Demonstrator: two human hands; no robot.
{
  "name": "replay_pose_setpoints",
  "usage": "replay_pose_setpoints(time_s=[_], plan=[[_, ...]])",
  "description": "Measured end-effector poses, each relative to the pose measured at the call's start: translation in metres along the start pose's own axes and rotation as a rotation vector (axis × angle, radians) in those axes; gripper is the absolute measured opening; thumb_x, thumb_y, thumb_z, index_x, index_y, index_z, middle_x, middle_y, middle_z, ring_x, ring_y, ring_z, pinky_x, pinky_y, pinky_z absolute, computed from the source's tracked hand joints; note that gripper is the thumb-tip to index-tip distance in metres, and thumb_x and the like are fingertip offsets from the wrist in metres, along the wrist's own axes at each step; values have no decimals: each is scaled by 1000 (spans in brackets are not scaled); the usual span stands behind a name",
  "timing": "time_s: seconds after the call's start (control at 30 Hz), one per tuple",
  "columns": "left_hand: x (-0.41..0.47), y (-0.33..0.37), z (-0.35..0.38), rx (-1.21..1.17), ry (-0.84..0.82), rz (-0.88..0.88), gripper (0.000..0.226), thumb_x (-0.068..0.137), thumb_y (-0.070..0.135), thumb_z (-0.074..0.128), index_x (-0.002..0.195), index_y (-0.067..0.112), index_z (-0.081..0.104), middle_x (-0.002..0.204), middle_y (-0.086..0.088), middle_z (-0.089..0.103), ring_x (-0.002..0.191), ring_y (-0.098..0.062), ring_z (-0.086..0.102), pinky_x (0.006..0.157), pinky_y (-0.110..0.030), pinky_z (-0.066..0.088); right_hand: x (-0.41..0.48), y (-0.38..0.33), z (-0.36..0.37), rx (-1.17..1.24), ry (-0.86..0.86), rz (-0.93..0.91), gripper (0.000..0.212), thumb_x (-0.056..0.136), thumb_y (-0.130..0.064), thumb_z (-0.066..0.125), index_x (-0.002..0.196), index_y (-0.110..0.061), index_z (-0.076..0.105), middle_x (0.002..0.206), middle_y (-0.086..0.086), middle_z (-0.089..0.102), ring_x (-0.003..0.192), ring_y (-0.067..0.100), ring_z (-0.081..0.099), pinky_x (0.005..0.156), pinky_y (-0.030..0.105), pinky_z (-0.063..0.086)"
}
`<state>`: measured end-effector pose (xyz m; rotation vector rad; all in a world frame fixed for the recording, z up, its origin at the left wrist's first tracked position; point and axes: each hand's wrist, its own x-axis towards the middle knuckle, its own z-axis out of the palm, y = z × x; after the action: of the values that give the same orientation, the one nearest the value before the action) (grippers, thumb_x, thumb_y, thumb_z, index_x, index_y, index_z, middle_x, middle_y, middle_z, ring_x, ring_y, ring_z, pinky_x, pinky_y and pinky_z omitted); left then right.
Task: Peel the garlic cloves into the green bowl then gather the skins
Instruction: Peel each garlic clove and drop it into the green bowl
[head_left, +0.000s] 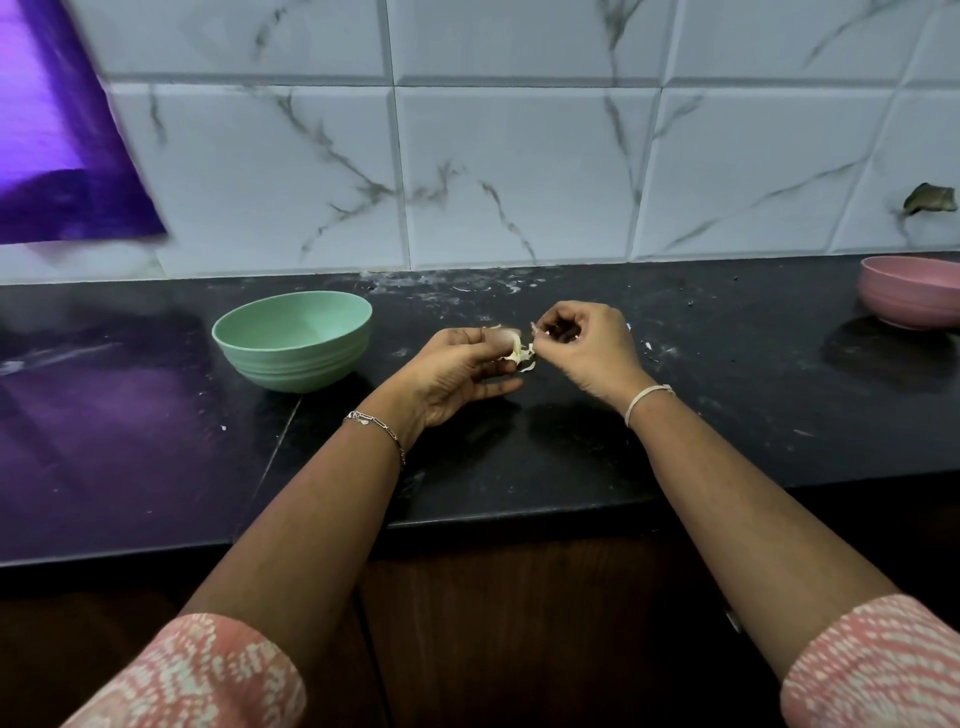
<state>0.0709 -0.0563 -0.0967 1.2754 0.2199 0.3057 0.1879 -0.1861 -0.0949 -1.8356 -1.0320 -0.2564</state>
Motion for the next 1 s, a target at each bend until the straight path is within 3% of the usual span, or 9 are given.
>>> replay_pose_setpoints(time_s=[0.13,0.2,0.3,0.5,0.83,1.0], plan=[[1,1,-2,-10,41,47,11,94,5,57,100,10,64,87,-7,67,75,-14,65,72,-33,60,-2,-5,0,301,-155,107,3,86,-11,71,85,-12,73,79,0,72,76,8,65,79,26,52],[1,1,-3,-3,42,65,11,93,6,58,99,12,65,88,-5,68,77,-15,66,71,-32,58,-4,-7,0,353,-204,119,5,86,-11,72,91,-10,73,83,0,72,76,3,64,78,19,52],[-1,1,-2,20,21,63,11,93,7,59,99,12,66,83,-1,69,71,-11,68,71,-30,57,-6,-8,-3,364,-224,124,14,83,-7,74,97,-4,72,84,1,70,71,-4,63,71,11,50],[-1,2,-1,25,34,62,10,93,6,59,97,11,67,81,-3,70,70,-11,66,70,-28,57,-4,-7,-1,360,-237,132,6,85,-8,73,90,-11,73,81,0,72,72,1,65,72,13,51],[-1,-1,0,50,57,125,10,92,1,59,94,8,66,75,-2,70,65,-9,65,69,-29,59,-3,-5,1,247,-266,113,7,91,-10,67,96,-8,72,80,-3,69,65,-8,59,68,7,46],[-1,-1,2,120,85,154,9,92,3,61,98,8,64,82,-6,67,65,-12,64,70,-31,60,-3,-4,3,166,-258,97,5,91,-13,65,90,-15,70,78,-2,67,68,2,57,70,17,47]])
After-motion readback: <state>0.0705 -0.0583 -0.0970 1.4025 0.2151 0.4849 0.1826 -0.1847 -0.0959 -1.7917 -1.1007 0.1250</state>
